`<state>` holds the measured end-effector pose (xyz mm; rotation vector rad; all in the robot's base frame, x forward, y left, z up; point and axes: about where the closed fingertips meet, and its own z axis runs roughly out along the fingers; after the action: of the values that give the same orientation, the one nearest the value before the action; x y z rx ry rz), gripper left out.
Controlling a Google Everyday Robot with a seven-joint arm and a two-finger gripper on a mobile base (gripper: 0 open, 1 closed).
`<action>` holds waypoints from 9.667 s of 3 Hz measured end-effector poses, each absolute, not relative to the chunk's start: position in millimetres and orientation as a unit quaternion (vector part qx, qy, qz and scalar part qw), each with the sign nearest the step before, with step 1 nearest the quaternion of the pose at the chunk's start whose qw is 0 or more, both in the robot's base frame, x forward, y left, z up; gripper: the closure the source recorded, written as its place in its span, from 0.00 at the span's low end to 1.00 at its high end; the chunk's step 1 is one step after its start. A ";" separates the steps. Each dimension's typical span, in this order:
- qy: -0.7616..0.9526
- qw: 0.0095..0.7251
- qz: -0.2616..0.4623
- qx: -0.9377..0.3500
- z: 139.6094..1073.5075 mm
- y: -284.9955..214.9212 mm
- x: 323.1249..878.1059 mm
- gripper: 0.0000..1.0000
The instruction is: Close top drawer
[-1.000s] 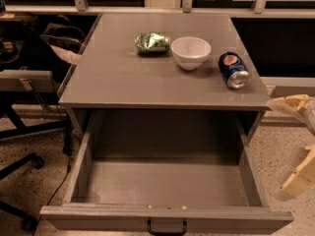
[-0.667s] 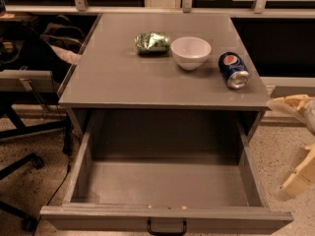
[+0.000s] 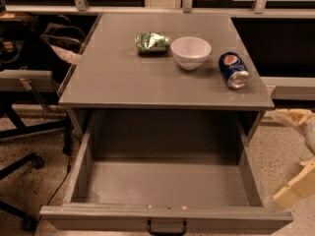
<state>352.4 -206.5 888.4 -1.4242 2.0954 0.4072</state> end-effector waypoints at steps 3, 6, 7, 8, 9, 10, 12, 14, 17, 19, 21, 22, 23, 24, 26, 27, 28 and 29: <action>0.800 0.292 0.170 -0.495 864.9 -211.3 340.3 0.48; 0.793 0.290 0.176 -0.506 858.9 -206.8 313.6 1.00; 0.797 0.286 0.190 -0.497 844.0 -206.2 298.1 1.00; 0.800 0.281 0.198 -0.492 830.7 -206.5 288.5 1.00; 0.806 0.286 0.193 -0.481 817.6 -206.8 283.6 1.00; 0.825 0.303 0.168 -0.446 788.8 -206.7 281.0 1.00; 0.850 0.310 0.131 -0.406 749.2 -212.6 284.1 1.00; 0.853 0.305 0.133 -0.403 738.5 -210.6 280.7 1.00; 0.872 0.295 0.140 -0.364 693.1 -213.9 273.4 1.00; 0.887 0.274 0.151 -0.341 663.9 -215.5 270.7 1.00; 0.884 0.262 0.152 -0.356 652.2 -206.4 306.4 1.00; 0.878 0.268 0.143 -0.369 659.8 -204.1 325.3 1.00; 0.871 0.282 0.123 -0.384 677.8 -202.1 355.5 1.00; 0.871 0.282 0.123 -0.384 677.8 -202.1 355.5 1.00; 0.871 0.296 0.123 -0.373 699.6 -202.0 414.4 1.00; 0.870 0.299 0.121 -0.373 699.5 -197.6 422.7 1.00; 0.869 0.325 0.084 -0.363 719.8 -191.9 478.6 1.00; 0.869 0.325 0.085 -0.363 719.9 -190.6 479.1 1.00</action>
Offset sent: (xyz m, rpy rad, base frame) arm -0.0100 -0.0044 -0.0198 0.0459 0.0219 -0.0603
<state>479.1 -190.6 719.9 -0.9525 2.2788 0.2229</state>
